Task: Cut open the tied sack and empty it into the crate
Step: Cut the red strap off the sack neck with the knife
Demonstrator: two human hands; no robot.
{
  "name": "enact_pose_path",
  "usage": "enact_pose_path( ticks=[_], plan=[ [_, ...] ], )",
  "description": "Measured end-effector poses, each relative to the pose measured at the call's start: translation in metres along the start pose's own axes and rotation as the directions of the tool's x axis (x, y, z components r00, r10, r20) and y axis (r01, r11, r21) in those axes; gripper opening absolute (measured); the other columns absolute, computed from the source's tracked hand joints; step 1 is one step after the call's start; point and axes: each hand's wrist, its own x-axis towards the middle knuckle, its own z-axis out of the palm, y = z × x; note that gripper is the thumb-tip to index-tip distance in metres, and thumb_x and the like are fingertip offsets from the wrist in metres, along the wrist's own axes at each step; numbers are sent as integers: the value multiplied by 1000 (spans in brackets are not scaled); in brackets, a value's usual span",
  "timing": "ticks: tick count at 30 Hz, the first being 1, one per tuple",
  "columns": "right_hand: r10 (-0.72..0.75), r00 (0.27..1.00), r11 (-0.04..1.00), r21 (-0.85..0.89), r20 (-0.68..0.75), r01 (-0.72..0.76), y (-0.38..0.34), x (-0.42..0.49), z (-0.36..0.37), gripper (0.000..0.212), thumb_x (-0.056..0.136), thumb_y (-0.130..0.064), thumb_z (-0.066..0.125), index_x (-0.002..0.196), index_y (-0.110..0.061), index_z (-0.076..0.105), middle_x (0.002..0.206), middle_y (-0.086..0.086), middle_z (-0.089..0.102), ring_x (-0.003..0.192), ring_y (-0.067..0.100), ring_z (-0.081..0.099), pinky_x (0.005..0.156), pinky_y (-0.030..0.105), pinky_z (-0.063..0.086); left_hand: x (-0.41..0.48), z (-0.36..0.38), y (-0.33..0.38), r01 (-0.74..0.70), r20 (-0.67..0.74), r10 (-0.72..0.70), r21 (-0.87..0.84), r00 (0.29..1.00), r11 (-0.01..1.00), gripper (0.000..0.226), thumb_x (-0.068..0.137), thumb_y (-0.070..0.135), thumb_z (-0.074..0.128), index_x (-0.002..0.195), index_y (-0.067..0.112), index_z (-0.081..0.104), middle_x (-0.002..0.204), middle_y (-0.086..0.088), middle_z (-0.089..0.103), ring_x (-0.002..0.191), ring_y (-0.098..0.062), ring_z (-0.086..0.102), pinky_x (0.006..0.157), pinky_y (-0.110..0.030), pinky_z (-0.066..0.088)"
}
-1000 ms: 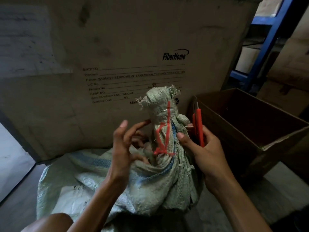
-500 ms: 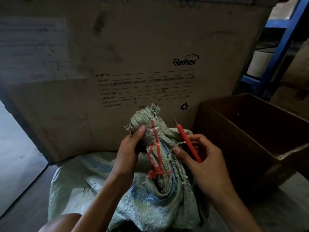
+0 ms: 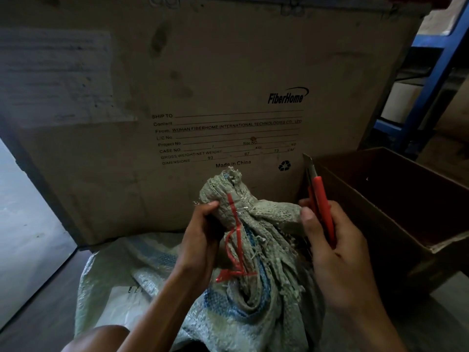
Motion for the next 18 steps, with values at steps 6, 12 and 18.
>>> enact_pose_path(
  ticks=[6, 12, 18],
  plan=[
    [-194, 963, 900, -356, 188, 251, -5, -9, 1, 41, 95, -41, 42, 134, -55, 41, 72, -12, 63, 64, 4, 65, 50, 21, 54, -3, 4, 4, -50, -99, 65, 152, 993, 987, 64, 94, 54, 51, 128, 1, 61, 116, -21, 73, 105, -39, 70, 95, -52, 55],
    [-258, 934, 839, -423, 247, 343, -3, -14, 8, 50, 97, -41, 40, 147, -43, 38, 101, -17, 71, 79, -6, 67, 69, 20, 60, -4, 5, 5, -123, -101, 152, 245, 983, 962, 64, 85, 56, 54, 124, 6, 64, 117, -20, 73, 112, -34, 69, 103, -54, 50],
    [-292, 930, 824, -435, 222, 362, -4, -12, 6, 53, 97, -38, 43, 149, -41, 34, 82, -15, 68, 63, 1, 64, 55, 23, 57, -6, 4, -3, -199, -20, 213, 280, 977, 939, 55, 84, 45, 56, 126, 10, 60, 113, -13, 73, 97, -15, 74, 74, -26, 56]
  ],
)
